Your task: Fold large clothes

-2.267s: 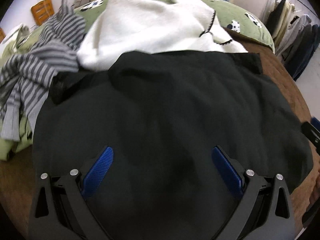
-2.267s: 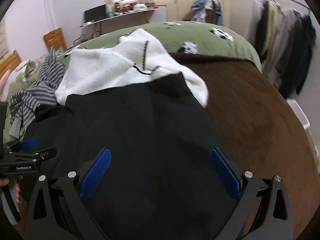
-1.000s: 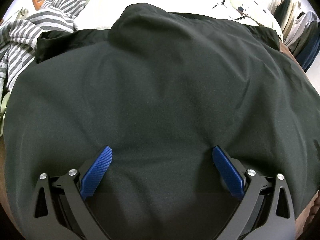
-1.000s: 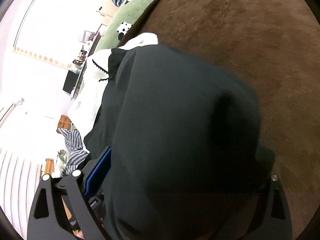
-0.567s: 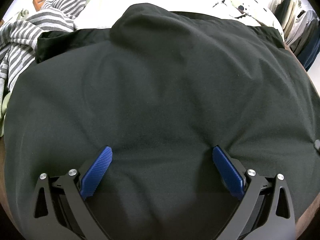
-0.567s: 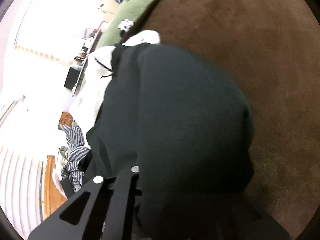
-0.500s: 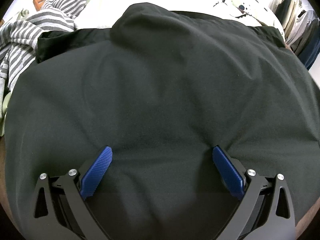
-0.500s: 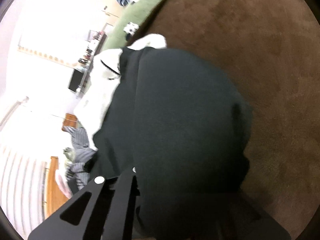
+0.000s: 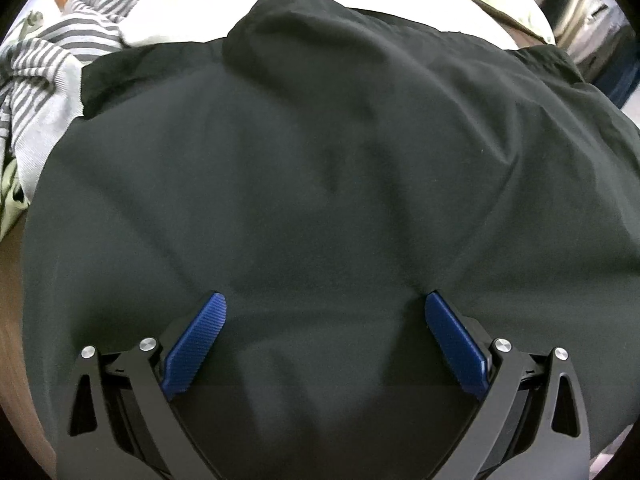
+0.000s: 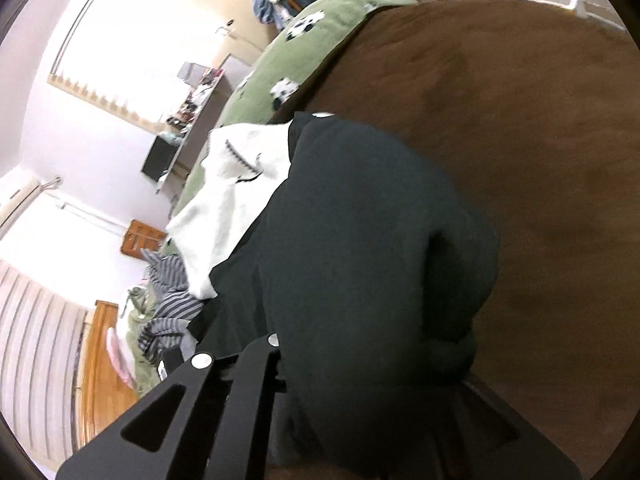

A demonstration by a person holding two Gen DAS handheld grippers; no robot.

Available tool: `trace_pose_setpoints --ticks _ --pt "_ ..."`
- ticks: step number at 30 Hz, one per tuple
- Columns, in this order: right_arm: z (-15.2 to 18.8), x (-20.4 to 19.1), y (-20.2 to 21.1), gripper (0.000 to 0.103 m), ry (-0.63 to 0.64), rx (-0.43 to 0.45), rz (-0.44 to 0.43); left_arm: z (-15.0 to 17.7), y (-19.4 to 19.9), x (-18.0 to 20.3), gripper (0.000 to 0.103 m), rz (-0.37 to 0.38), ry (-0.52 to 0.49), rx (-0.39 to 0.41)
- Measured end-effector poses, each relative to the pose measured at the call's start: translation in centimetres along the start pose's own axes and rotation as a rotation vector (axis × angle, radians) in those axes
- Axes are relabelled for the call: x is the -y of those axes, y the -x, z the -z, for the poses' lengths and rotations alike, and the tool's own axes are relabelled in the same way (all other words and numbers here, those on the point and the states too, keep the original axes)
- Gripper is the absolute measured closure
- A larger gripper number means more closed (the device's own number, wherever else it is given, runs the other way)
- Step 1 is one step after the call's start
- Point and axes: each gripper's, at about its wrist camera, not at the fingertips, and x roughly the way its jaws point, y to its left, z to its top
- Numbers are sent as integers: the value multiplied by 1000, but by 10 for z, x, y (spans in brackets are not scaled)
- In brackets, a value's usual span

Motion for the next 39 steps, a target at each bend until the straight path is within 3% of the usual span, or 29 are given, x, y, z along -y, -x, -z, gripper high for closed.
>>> trace_pose_setpoints --ticks 6,11,14,18,25,39 --pt "6 31 1 97 -2 -31 56 12 -8 20 5 -46 11 40" --pt "9 31 2 97 -7 -23 45 13 -10 16 5 -40 9 57" --pt "5 16 2 97 39 -41 86 10 -12 14 5 -45 9 53" --pt "5 -45 8 97 251 -42 123 17 -10 13 5 -52 12 48" --pt "34 -159 9 97 597 -63 71 26 -9 17 5 -48 36 75" --pt "95 -253 -41 96 819 -159 -18 39 -1 8 6 -49 75 153"
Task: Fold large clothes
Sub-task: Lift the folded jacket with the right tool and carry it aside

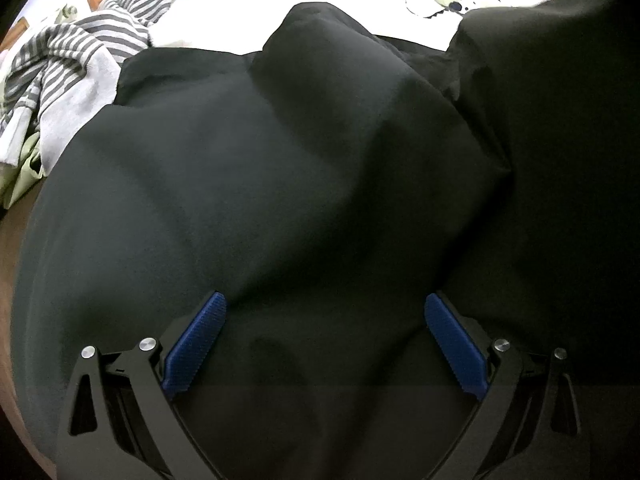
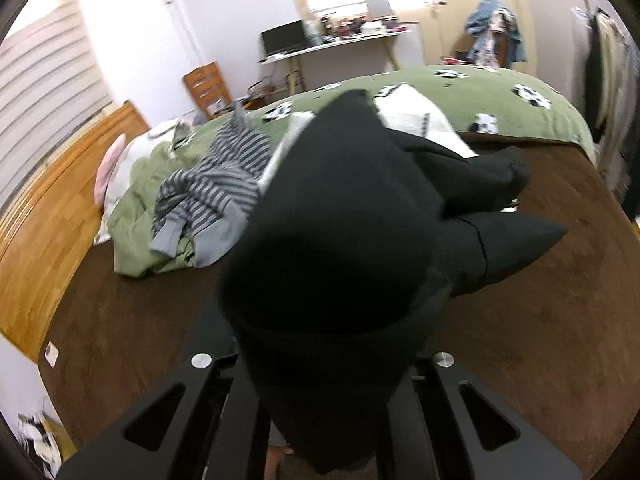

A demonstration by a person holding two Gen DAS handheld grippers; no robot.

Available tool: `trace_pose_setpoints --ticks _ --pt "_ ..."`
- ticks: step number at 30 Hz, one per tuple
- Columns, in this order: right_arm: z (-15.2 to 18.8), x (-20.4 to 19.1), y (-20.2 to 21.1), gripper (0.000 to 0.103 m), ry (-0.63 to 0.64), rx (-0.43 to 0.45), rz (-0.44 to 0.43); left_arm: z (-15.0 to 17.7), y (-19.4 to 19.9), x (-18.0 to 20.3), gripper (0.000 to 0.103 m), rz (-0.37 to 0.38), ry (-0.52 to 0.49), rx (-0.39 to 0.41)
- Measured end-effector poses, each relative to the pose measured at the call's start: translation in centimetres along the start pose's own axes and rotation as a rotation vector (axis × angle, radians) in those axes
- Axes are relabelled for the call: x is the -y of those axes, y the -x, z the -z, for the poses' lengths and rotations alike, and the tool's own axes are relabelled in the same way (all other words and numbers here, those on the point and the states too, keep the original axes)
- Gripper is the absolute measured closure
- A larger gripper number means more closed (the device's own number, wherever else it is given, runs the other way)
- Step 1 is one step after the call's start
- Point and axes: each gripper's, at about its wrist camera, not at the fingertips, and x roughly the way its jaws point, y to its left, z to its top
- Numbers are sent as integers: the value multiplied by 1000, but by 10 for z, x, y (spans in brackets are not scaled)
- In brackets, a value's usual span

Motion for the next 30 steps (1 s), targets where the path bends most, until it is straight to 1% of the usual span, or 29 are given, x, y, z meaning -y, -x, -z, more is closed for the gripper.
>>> trace_pose_setpoints --ticks 2,4,6,8,10,12,14,16,18,20,24,27,29,30 --pt "-3 -13 -9 96 35 -23 -4 1 1 -2 6 -3 8 7" --pt "-4 -29 -19 96 113 -38 16 3 2 -4 6 -3 18 14" --pt "-6 -38 -22 96 168 -39 45 2 8 -7 6 -27 17 29" --pt "-11 -44 -25 96 195 -39 85 2 21 -14 7 -74 1 81" --pt "-18 -44 -28 96 187 -43 91 2 47 -34 6 -88 32 161" --pt "-22 -51 -31 96 205 -46 105 6 60 -59 6 -105 72 177" --pt "-20 -63 -36 96 246 -52 115 9 69 -80 6 -135 93 169" --pt "-17 -77 -43 96 270 -58 104 17 74 -104 6 -179 106 149" --pt "-12 -91 -49 95 300 -67 89 31 73 -123 6 -216 105 119" --pt "-4 -112 -57 94 360 -74 84 47 66 -140 6 -227 87 81" --pt "10 -147 -76 92 450 -118 40 55 62 -148 6 -195 94 81" --pt "26 -168 -97 90 518 -173 11 57 71 -145 6 -199 91 100" --pt "35 -170 -113 90 510 -209 -19 60 81 -151 5 -214 103 100" --pt "35 -167 -117 86 478 -222 -33 63 84 -155 5 -232 108 68"
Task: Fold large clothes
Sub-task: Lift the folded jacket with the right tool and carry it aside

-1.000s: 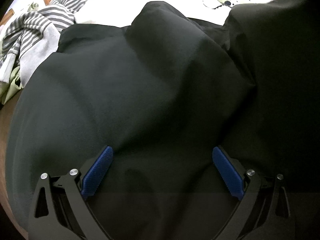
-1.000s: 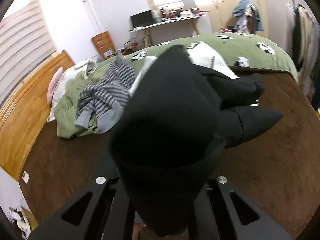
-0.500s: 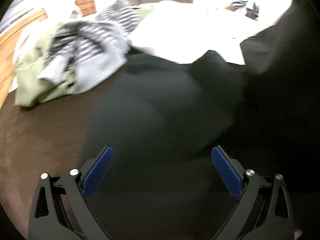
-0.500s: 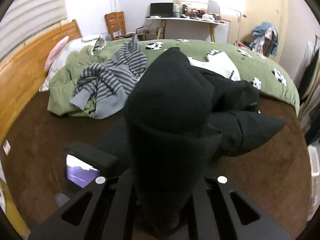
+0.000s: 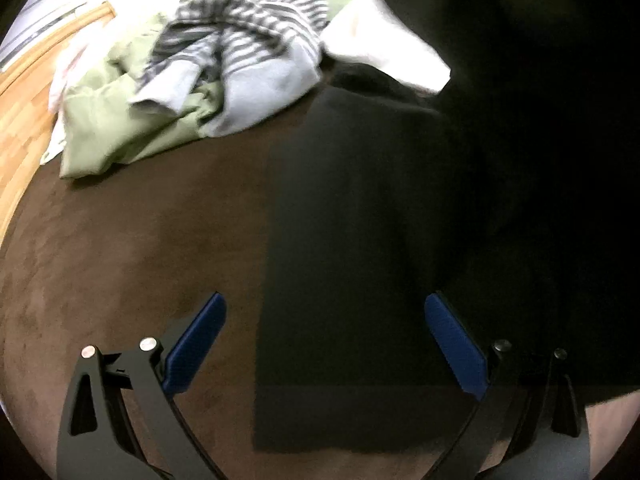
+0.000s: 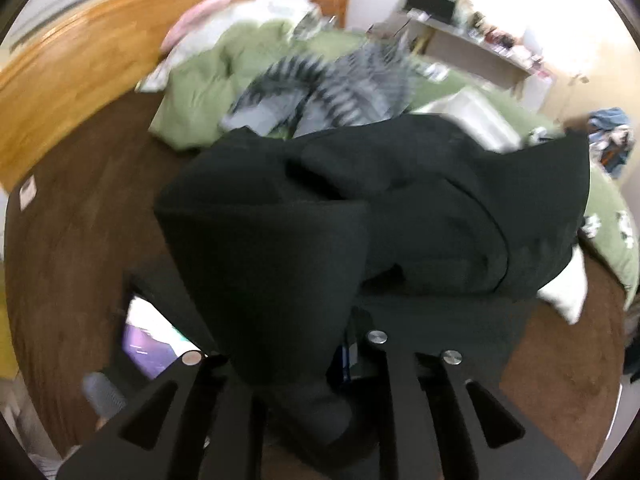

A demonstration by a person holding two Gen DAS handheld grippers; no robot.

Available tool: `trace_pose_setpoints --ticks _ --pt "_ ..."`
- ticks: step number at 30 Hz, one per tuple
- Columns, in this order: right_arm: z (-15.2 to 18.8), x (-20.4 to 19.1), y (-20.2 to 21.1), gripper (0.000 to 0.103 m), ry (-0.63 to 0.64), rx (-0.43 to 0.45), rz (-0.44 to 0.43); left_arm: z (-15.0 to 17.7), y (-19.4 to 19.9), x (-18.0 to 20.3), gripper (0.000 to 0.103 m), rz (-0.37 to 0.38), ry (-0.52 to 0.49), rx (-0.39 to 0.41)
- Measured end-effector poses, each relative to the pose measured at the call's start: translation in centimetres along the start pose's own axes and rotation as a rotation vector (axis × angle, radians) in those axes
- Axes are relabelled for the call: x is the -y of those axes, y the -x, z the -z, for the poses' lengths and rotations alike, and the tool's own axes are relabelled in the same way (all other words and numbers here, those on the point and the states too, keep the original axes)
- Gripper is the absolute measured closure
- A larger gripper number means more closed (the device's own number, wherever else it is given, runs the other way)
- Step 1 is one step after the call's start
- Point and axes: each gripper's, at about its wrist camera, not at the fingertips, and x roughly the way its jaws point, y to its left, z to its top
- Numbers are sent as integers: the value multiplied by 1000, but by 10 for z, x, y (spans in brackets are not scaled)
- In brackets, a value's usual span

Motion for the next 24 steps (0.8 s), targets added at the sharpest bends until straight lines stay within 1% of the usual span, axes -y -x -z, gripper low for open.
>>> trace_pose_setpoints --ticks 1,2,3,5,8,11,13,15,19,24 --pt "1 5 -6 82 -47 -20 -68 3 2 -6 5 -2 7 -23" --pt "3 5 -9 78 -71 -28 -113 5 3 -14 5 4 23 -44" --pt "5 2 -10 78 -77 -29 -129 7 4 -18 5 3 26 -65" --pt "6 -4 -6 78 -70 -17 -131 11 7 -21 5 13 27 -75" --pt "6 -7 1 80 -59 -6 -111 9 9 -21 5 23 17 -51" --pt "6 0 6 82 -73 3 -115 8 10 -18 6 26 7 -36" --pt "7 12 12 83 -114 12 -136 8 8 -24 6 40 40 -40" --pt "4 21 14 84 -133 23 -132 7 7 -30 6 47 73 -42" --pt "1 31 16 85 -144 26 -122 8 15 -39 6 33 110 -32" --pt "1 29 13 85 -143 16 -130 9 26 -55 6 -5 131 -32"
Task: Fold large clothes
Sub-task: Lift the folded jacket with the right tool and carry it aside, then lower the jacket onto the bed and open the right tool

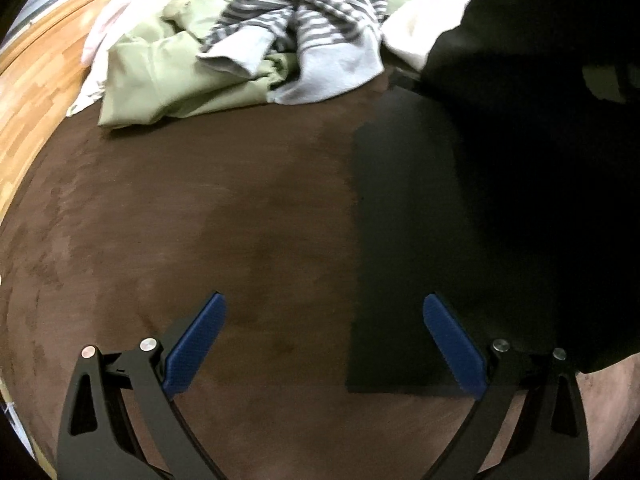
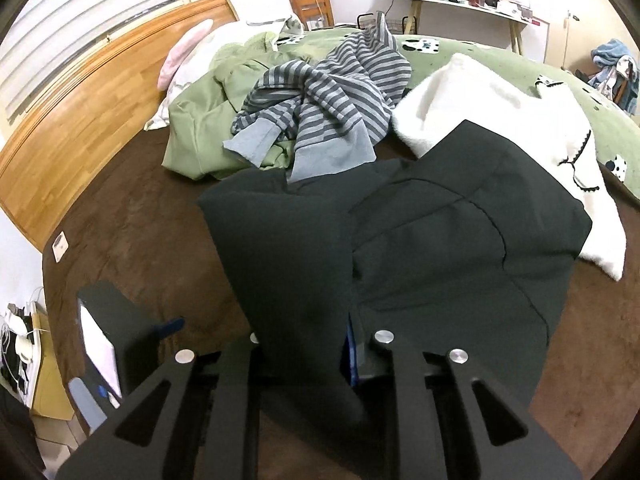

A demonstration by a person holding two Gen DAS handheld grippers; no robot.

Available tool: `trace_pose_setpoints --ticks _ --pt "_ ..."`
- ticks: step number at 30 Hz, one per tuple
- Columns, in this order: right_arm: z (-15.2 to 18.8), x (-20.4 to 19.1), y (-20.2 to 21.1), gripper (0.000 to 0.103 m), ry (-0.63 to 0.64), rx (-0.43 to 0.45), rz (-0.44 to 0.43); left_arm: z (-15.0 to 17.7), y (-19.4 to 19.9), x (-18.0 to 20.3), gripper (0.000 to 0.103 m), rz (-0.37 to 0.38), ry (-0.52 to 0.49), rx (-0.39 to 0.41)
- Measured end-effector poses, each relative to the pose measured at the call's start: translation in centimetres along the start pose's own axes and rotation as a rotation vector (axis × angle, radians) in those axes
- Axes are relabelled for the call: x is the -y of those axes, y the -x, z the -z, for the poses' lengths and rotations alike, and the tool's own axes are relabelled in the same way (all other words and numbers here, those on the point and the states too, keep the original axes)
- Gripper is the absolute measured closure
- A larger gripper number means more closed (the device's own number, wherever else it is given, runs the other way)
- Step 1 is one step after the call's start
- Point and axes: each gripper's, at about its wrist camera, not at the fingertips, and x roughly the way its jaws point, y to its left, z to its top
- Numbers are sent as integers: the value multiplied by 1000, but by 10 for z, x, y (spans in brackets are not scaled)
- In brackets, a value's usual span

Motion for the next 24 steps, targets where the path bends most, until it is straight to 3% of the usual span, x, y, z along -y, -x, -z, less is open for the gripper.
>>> trace_pose_setpoints --ticks 13,24 --pt "12 -28 -27 85 63 -62 22 16 26 -69 6 -86 136 -14" --pt "58 -54 -89 76 110 -226 39 56 34 -128 6 -158 255 -62"
